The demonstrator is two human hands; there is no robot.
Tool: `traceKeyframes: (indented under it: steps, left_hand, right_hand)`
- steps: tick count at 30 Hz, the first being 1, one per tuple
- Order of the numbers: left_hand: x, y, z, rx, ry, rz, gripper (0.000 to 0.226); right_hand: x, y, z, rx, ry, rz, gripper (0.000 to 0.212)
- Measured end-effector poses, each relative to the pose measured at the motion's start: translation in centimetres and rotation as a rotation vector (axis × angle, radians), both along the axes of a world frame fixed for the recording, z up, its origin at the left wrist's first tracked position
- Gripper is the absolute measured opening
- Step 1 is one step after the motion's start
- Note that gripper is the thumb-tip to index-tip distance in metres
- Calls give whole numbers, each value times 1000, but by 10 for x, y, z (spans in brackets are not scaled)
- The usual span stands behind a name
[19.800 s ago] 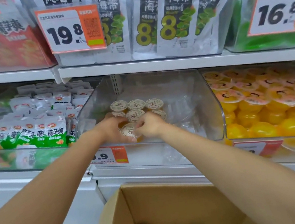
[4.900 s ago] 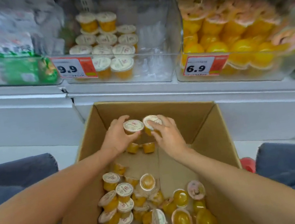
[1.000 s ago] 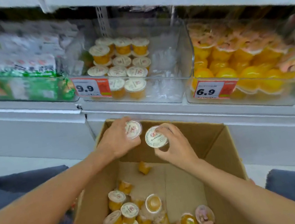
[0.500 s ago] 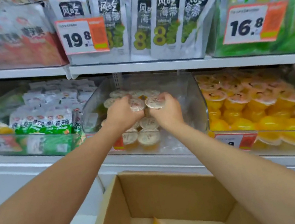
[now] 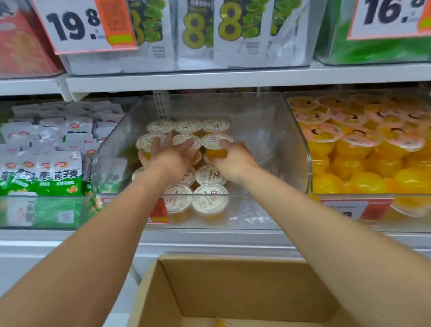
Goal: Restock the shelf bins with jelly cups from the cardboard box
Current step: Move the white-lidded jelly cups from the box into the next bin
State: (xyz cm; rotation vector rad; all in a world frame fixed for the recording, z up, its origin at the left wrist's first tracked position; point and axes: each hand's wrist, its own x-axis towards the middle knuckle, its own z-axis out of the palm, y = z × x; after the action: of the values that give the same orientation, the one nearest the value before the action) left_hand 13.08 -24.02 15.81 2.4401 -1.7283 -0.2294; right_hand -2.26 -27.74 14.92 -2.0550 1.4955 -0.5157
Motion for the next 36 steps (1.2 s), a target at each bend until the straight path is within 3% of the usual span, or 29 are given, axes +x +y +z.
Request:
traceKeyframes:
  steps: [3, 5, 10, 14, 17, 20, 23, 26, 30, 33, 36]
  left_hand:
    - [-3, 10, 2, -7, -20, -19, 55]
    - [-10, 22, 11, -114, -48, -17, 58]
    - [-44, 71, 28, -474, 63, -93, 20]
    - [-70, 128, 11, -565, 9, -171, 20]
    - [-79, 160, -28, -401, 79, -166, 18]
    - [-74, 181, -90, -9, 111, -212, 14]
    - [-64, 196, -158, 403, 82, -227, 27]
    - [-56, 206, -224, 675, 96, -137, 35]
    - [-48, 220, -297, 809, 161, -21, 45]
    - [-54, 227, -321, 823, 284, 44, 59]
    - [-58, 228, -336, 786, 355, 68, 71]
  right_hand:
    - [-6, 7, 8, -70, -73, -87, 51]
    - [-14, 18, 18, -245, -116, -129, 41]
    - [-36, 76, 31, -477, -274, 26, 18]
    - [-51, 122, 15, -502, -335, 71, 13]
    - [-64, 149, -22, -401, -256, 119, 12]
    - [-84, 167, -80, -173, -87, 170, 15]
    - [-110, 183, -148, 76, 91, 208, 21]
    - [-131, 196, -217, 332, 301, 212, 27]
    - [-138, 215, -288, 568, 441, 282, 39]
    - [-128, 231, -324, 597, 521, 404, 40]
    - [-117, 247, -351, 597, 551, 468, 56]
